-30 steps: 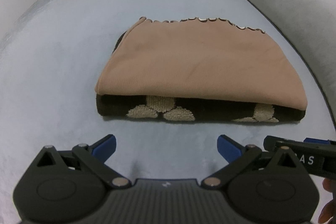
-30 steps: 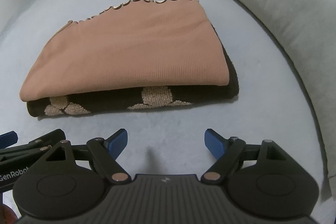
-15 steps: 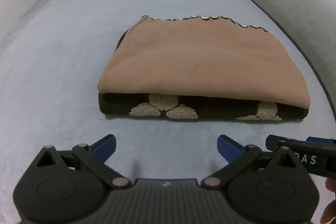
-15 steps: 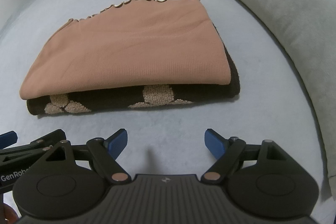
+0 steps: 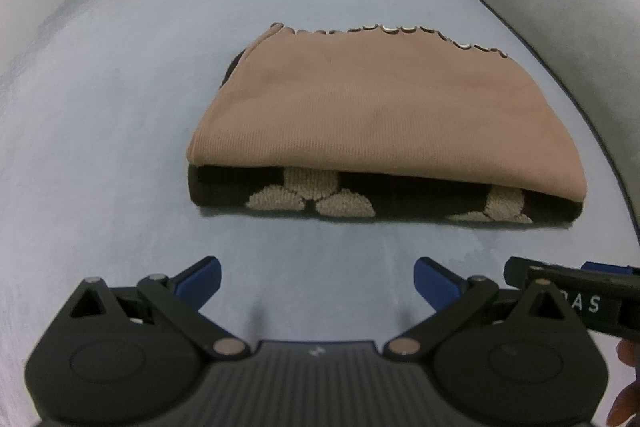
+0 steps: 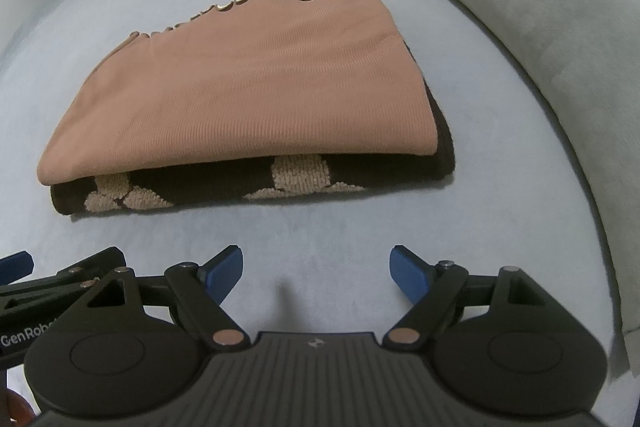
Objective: Fold clothes
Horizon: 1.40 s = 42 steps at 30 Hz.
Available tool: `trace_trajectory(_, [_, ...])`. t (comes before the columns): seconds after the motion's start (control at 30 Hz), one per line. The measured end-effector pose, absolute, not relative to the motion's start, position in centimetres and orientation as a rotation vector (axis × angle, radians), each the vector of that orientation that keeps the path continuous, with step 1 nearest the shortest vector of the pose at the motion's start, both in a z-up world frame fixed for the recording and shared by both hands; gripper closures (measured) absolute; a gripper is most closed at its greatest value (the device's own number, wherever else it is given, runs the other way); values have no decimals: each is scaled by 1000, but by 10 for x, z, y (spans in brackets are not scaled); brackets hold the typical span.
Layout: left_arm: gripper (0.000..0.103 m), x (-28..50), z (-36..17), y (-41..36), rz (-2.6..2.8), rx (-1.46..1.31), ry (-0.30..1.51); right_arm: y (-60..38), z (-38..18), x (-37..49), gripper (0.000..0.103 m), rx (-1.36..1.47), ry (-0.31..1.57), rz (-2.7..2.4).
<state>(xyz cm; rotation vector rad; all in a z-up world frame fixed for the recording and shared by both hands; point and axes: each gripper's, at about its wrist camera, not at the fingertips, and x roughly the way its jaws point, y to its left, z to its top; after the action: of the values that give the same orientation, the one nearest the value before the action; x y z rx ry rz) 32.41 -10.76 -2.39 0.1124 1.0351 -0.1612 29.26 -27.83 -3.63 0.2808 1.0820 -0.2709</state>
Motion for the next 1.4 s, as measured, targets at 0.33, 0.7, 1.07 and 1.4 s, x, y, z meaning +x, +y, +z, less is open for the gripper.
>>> trace_trajectory(0.33, [0,267,-2,-83,-174,52,1033,-260,-14,242,20,306,1046,-271])
trace_trajectory(0.7, [0,152,28,-47,-170,68,887,-232,12,128,19,355,904,-217])
trace_trajectory(1.07, [0,39,59,-23,-164,134,753,-188,51,23,19,198,759,-190])
trace_trajectory(1.4, [0,-32,60,1,-188,95,714,-165,61,-50,18,131,657,-204])
